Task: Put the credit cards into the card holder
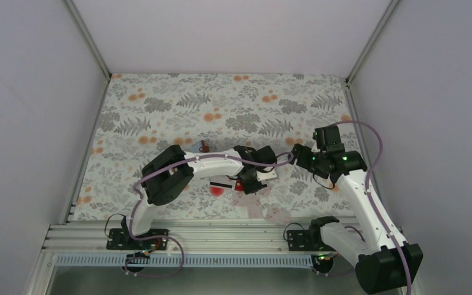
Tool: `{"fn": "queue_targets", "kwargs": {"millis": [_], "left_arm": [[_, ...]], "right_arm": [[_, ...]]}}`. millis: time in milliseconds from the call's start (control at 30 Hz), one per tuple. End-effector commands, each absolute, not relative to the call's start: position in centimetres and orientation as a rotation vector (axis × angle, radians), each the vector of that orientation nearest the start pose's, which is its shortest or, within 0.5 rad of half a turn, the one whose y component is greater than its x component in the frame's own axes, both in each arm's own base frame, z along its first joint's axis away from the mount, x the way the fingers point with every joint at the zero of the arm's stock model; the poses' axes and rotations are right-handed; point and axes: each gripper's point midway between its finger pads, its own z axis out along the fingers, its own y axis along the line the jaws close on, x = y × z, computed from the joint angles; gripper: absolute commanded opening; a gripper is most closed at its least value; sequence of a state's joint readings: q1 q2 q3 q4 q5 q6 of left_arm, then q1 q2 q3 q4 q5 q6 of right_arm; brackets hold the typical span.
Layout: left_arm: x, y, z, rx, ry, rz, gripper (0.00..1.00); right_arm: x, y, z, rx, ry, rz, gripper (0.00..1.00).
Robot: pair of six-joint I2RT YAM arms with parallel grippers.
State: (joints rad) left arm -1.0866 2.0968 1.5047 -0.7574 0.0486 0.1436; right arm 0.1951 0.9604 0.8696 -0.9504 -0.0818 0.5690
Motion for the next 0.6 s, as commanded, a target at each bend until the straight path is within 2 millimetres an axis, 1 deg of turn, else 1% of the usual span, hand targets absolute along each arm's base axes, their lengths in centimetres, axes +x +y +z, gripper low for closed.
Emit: {"fn": "queue_targets", "kwargs": {"millis": [0,133,400,567], "left_arm": [[19.1,-37.3,-1.7,1.738,2.499,-0.125,0.42],[19.4,-37.9,-0.6,1.692,2.503,-0.142,0.41],[20.9,-39.8,3.3,1.596,2.47,-0.187,0.42],[21.5,-40.4,5.5,1.542,2.459,-0.238,0.43]], "right_arm": [[23.9,6.1,16.4,0.486,2.59,0.386,0.99],[24.1,6.2,16.5,0.486,2.586,0.395,0.99],[24.1,6.6,16.5,0.468,2.588,0.425,0.99],[23.9,6.8,16.4,0.437,2.597,0.437,0.99]]}}
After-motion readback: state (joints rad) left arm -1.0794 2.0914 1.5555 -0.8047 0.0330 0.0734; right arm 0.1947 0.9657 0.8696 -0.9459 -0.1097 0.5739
